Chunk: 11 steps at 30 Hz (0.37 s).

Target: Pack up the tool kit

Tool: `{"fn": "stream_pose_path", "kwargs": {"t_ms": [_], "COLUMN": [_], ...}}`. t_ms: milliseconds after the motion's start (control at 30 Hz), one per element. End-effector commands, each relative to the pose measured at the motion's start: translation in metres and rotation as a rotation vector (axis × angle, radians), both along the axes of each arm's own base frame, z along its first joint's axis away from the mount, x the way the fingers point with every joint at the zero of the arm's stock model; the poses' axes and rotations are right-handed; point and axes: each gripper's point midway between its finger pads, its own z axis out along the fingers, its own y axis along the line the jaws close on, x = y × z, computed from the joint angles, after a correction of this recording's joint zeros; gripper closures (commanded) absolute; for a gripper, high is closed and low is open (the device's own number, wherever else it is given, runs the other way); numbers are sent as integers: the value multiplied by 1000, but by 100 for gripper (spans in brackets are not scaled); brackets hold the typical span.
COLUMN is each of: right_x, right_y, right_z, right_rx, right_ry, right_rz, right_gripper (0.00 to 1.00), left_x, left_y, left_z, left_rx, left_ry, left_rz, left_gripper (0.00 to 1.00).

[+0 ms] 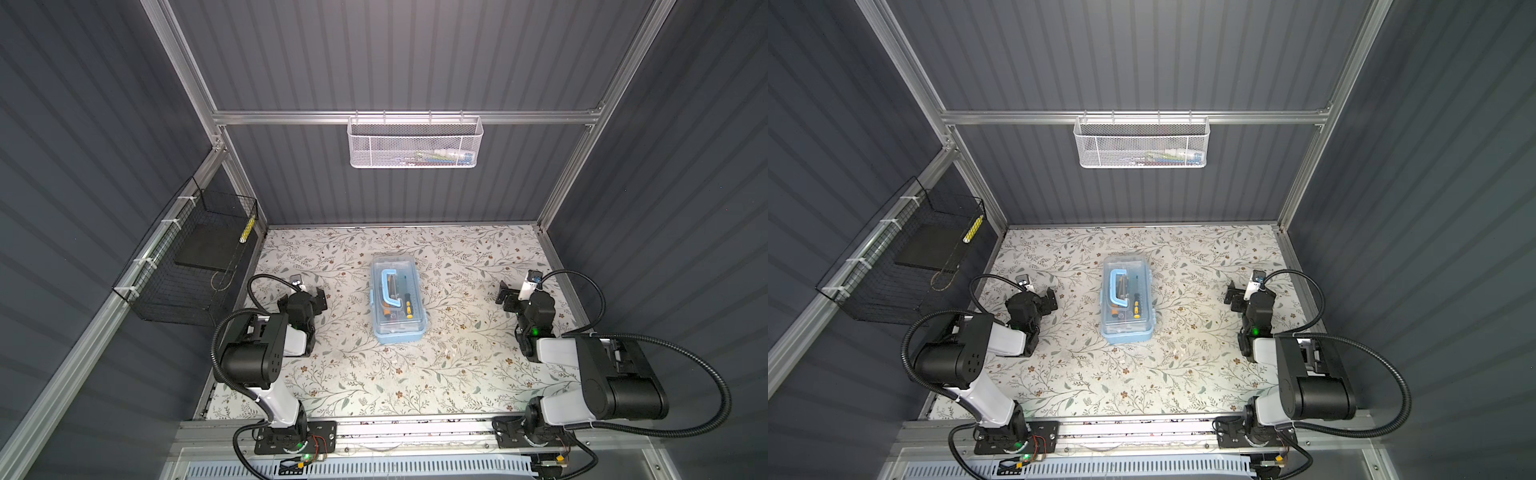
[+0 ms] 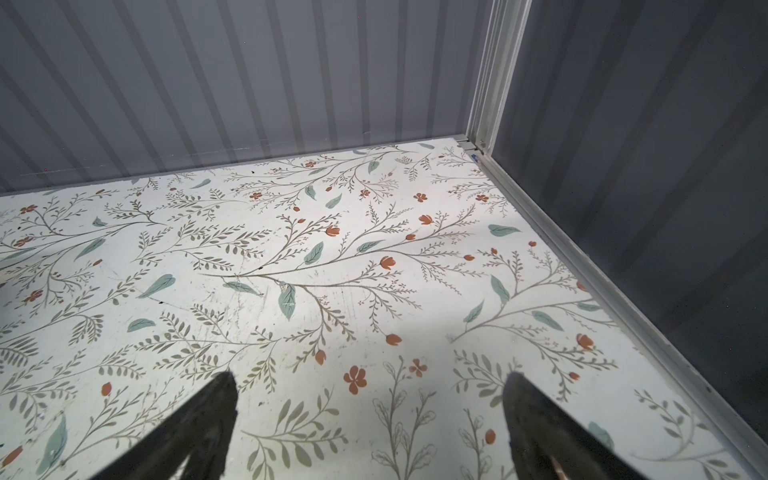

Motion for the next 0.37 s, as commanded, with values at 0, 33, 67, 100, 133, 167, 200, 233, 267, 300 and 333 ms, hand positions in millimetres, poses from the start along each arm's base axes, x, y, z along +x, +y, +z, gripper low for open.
{"fn": "stream_pose_path", "kwargs": {"t_ms": [0, 33, 67, 100, 133, 167, 200, 233, 267, 300, 333], "right_x": [4, 4, 4, 5, 6, 6, 7, 7, 7, 6, 5], "right_y": [0, 0, 0, 0, 0, 0, 0, 0, 0, 0, 0], "right_z": [5, 6, 5, 5, 4, 4, 3, 3, 3, 2, 4], "right_rx": [9, 10, 12, 15, 21, 22, 22, 22, 21, 22, 22], "right_ry": [-19, -17, -14, -12, -6, -2, -2, -3, -2, 0, -7], "right_rz": [12, 13, 14, 16, 22, 21, 21, 21, 21, 20, 21], "right_gripper": [1, 1, 1, 1, 1, 1, 1, 1, 1, 1, 1], "left_x": [5, 5, 5, 5, 5, 5, 5, 5, 5, 4, 5], "left_y": [-3, -3, -3, -3, -3, -3, -3, -3, -3, -3, -3], "left_z": [1, 1, 1, 1, 1, 0, 1, 1, 1, 1, 1], "left_rx": [16, 16, 16, 16, 17, 16, 16, 17, 16, 17, 16], "left_ry": [5, 3, 4, 3, 6, 5, 5, 4, 5, 5, 4], "left_rz": [-12, -12, -12, -13, -12, -12, -12, -11, -12, -12, -12], "left_gripper": [0, 0, 0, 0, 0, 0, 0, 0, 0, 0, 0]}}
